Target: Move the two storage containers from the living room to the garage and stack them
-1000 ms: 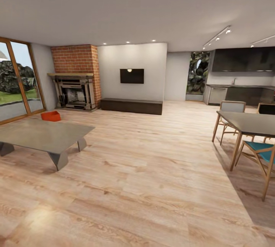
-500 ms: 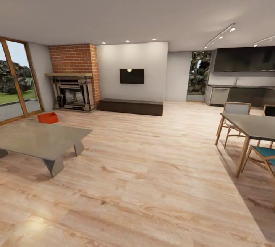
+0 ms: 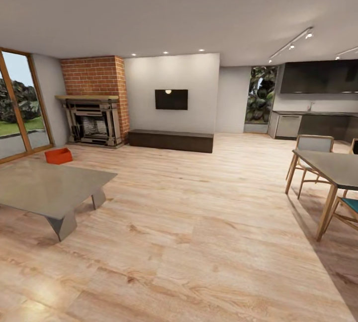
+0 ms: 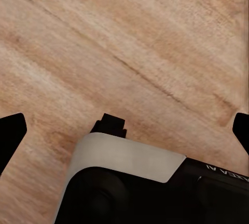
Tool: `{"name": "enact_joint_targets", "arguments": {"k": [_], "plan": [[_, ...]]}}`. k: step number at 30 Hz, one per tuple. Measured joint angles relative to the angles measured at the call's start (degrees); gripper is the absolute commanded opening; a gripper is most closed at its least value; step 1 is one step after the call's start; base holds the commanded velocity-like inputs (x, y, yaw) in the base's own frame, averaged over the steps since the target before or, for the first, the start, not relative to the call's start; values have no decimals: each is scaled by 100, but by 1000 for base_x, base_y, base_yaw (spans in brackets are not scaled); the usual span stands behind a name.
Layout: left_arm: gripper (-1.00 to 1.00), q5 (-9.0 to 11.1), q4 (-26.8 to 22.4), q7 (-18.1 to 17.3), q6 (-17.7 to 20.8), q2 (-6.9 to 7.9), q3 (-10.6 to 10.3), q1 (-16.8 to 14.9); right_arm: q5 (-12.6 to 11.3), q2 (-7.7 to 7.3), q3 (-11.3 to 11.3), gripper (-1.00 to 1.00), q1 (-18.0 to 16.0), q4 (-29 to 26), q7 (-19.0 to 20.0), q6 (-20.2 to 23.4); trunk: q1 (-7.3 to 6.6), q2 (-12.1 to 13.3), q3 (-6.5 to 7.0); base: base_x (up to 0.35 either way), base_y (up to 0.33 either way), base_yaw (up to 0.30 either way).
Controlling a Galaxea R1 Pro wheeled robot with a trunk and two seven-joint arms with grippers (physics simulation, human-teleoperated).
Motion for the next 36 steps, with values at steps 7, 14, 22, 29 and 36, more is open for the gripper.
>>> {"name": "enact_joint_targets", "arguments": {"k": [7, 14, 22, 29, 36], "plan": [[100, 0, 0, 0, -2, 0, 0, 0, -1, 0, 0, 100, 0, 0, 0, 0, 0, 0, 0, 321, 0, 0], [100, 0, 0, 0, -2, 0, 0, 0, -1, 0, 0, 100, 0, 0, 0, 0, 0, 0, 0, 321, 0, 0], [100, 0, 0, 0, -5, 0, 0, 0, 3, 0, 0, 100, 0, 0, 0, 0, 0, 0, 0, 321, 0, 0], [100, 0, 0, 0, -1, 0, 0, 0, -1, 0, 0, 100, 0, 0, 0, 0, 0, 0, 0, 321, 0, 0], [100, 0, 0, 0, 1, 0, 0, 0, 0, 0, 0, 100, 0, 0, 0, 0, 0, 0, 0, 321, 0, 0]]}}
